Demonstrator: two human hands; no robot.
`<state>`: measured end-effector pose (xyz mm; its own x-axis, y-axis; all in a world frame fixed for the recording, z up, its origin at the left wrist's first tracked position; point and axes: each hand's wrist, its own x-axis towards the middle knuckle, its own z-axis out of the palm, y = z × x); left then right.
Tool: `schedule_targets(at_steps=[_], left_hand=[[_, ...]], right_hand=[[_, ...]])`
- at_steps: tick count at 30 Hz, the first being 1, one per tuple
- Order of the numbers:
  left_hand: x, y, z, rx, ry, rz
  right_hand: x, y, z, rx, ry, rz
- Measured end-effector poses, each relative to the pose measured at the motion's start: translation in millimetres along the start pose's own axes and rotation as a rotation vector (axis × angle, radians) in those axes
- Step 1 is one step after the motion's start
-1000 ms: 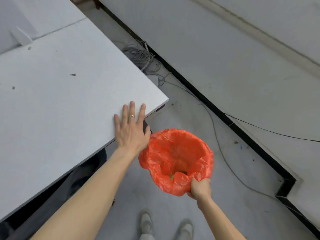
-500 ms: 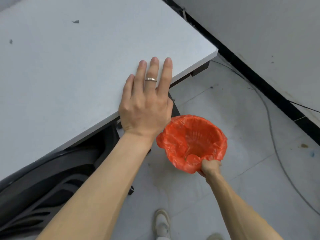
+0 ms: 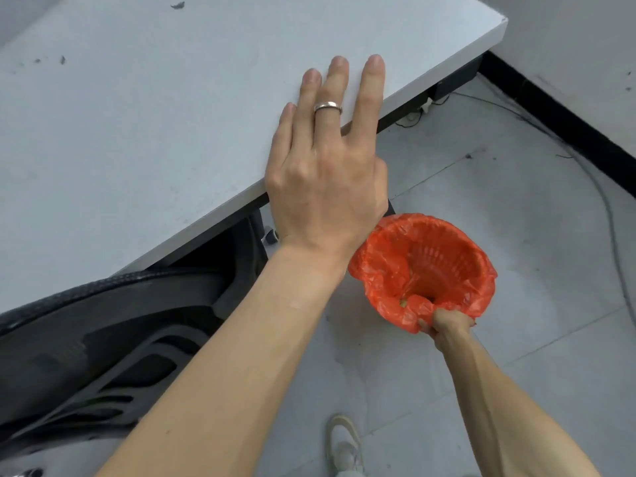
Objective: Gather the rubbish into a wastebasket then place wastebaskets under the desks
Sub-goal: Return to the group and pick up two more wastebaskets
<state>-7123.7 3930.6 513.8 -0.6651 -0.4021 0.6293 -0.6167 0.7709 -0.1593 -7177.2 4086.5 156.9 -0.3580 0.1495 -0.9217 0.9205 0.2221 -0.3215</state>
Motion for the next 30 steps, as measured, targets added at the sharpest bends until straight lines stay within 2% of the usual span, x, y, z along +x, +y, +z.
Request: schedule_targets(at_steps=[3,7,11,16,18,20,25,30], left_hand=[[-2,2,3,0.003,0.022,0.015],[1,1,5,0.005,0.038,0.016],[4,5,0,-0.015,0.012,0.015],[6,5,-16,-0.023,-0.112,-0.007],[12,5,-31,-0.059,-0.202,-0.025],[17,3,-43,-0.107,-0.327,-0.037],[40,-7,-79,-0.222,-0.662,-0.079],[58,-30,-96,-0.334,-0.845,-0.102]], right_hand=[[-6,7,-7,0.002,0.02,0.072],[-4,25,-18,0.031,-0.046,0.173],[114,65,-20,-0.05,-0.115,0.121],[-5,15,-45,-0.238,-0.238,0.038],[-22,0,-52,-0.422,-0.231,-0.062],[-45,-16,-56,-0.634,-0.189,-0.257],[-259,-107,-79,-1.213,-0.212,-0.669],[-394,-175,-74,-1.426,-0.24,-1.079]])
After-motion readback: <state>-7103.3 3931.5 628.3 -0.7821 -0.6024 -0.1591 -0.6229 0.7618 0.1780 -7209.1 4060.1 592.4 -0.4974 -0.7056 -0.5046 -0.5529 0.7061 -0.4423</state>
